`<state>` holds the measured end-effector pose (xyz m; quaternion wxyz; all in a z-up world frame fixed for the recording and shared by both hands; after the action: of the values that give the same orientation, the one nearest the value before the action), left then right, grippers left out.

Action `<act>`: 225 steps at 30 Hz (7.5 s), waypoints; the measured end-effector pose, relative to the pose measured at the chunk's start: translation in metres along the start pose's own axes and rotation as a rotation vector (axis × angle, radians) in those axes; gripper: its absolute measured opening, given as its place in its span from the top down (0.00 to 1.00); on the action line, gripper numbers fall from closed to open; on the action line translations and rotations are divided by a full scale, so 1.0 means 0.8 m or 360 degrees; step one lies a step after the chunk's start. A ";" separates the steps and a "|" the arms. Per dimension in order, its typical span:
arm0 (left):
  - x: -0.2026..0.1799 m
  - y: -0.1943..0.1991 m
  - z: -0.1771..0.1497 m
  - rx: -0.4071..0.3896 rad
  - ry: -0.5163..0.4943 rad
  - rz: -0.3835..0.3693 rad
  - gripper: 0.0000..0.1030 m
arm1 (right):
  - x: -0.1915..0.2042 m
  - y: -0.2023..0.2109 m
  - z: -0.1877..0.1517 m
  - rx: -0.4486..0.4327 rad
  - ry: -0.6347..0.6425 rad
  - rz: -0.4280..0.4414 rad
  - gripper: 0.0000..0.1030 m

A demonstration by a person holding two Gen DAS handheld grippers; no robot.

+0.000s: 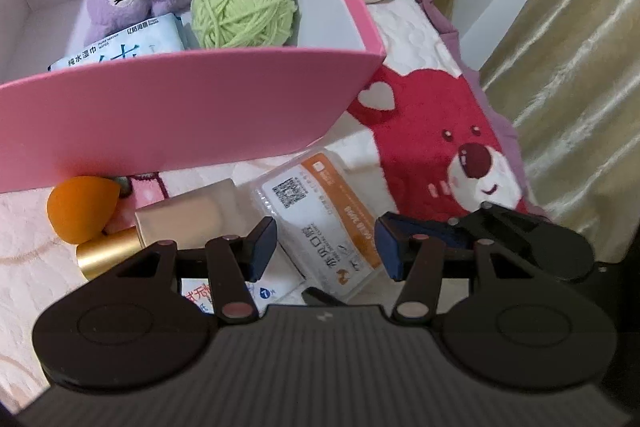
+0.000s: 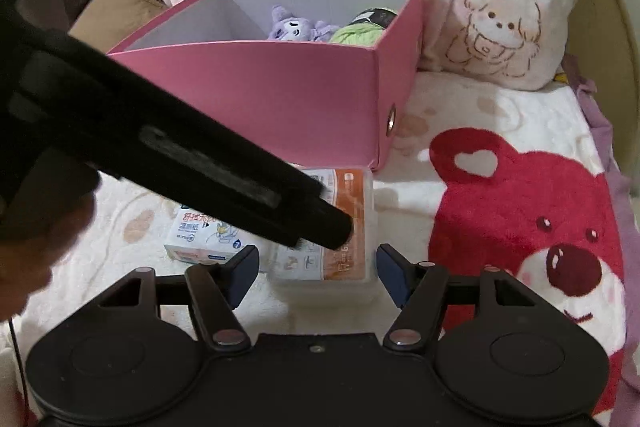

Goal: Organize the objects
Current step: 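Move the left gripper to the white-orange plastic box and grasp it, then carry the plastic box into the pink box and open the left gripper, then withdraw the left gripper from the pink box, then move the left gripper to the small white wipes pack and grasp it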

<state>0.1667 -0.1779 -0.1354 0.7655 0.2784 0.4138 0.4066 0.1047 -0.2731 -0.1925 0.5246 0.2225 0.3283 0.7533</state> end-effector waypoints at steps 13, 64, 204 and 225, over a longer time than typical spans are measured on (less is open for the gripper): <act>0.004 0.017 -0.007 0.0014 0.0172 -0.0084 0.49 | 0.004 0.024 -0.005 0.0034 0.0108 -0.0012 0.36; -0.012 -0.010 -0.041 -0.0110 0.0248 -0.0166 0.62 | -0.041 -0.006 -0.044 0.0189 -0.0263 -0.0108 0.06; 0.023 0.206 -0.025 -0.0040 -0.0026 0.0145 0.22 | 0.090 0.171 0.055 -0.0320 0.0433 0.0369 0.05; 0.090 0.083 -0.077 -0.0079 0.0179 0.0155 0.27 | 0.069 -0.002 -0.002 0.0033 0.0312 0.0206 0.05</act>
<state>0.1110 -0.0770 -0.1449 0.7270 0.2559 0.4318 0.4685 0.0858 -0.2217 -0.1954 0.4380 0.1740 0.3708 0.8002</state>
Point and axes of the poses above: each gripper's, at about its wrist camera, not at the fingertips, and y roughly against the way its jaws point, x to its left, z to its top, the point moved 3 cm from there along -y, roughly the way its jaws point, and after that the axes turned 5 degrees about -z, right-handed, at the moved point
